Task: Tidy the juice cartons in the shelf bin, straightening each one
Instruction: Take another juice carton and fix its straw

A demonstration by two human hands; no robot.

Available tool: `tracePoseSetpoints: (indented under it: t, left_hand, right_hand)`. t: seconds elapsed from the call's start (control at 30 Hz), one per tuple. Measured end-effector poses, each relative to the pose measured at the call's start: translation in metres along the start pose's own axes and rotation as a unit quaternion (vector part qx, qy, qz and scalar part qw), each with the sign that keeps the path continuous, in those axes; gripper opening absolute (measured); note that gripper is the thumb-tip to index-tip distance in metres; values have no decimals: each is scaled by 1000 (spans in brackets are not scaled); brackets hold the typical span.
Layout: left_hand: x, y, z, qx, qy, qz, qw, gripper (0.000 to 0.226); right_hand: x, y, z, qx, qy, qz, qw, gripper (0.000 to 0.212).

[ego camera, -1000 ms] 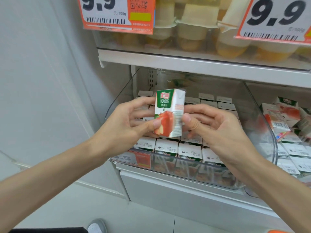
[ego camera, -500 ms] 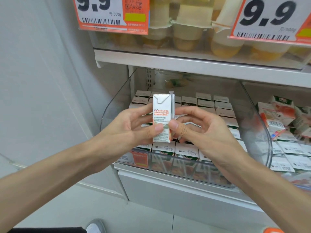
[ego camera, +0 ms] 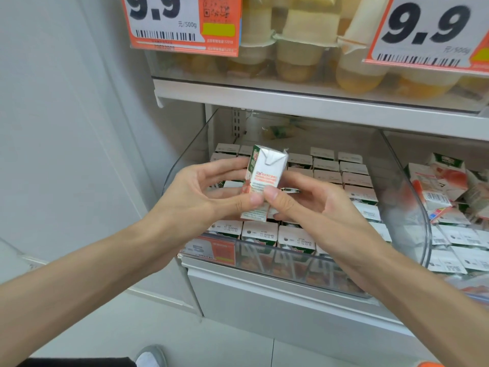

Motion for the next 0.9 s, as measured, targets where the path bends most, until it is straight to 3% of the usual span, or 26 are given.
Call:
tracePoseSetpoints:
  t: [0.1,0.3,0.43,0.57,0.8,0.9]
  left_hand:
    - [-1,0,0,-8,-6,8,1000,61]
    - [2,0,4,6,-84,11,996,36]
    - [8,0,-7,-30,-79,-2,996,43]
    - [8,-1,-5,-16,-81,4,997,48]
    - [0,0,0,12,-105,29,994,37]
    - [4,0,0,13,-92,13,996,45]
  right_hand:
    - [-2,1,-3,-17,15,-4,1000,40]
    - [-8,3,-8,-43,98,-13,994,39]
    - [-9,0,-14,-75,75,-3,994,32]
    - [-7,0,-12,-76,47,1,996,39]
    - [-10,0,-16,-83,113,-3,990,27]
    - [-12,0,-16,-76,118,1,990,20]
Point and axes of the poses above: each hand's wrist, its own y-axis towards the middle knuckle, its own z-axis out of the palm, x = y × z, the point moved 10 cm from there along y, towards the middle knuckle, and after that the axes turned 13 degrees about x, right-handed, at the moved point
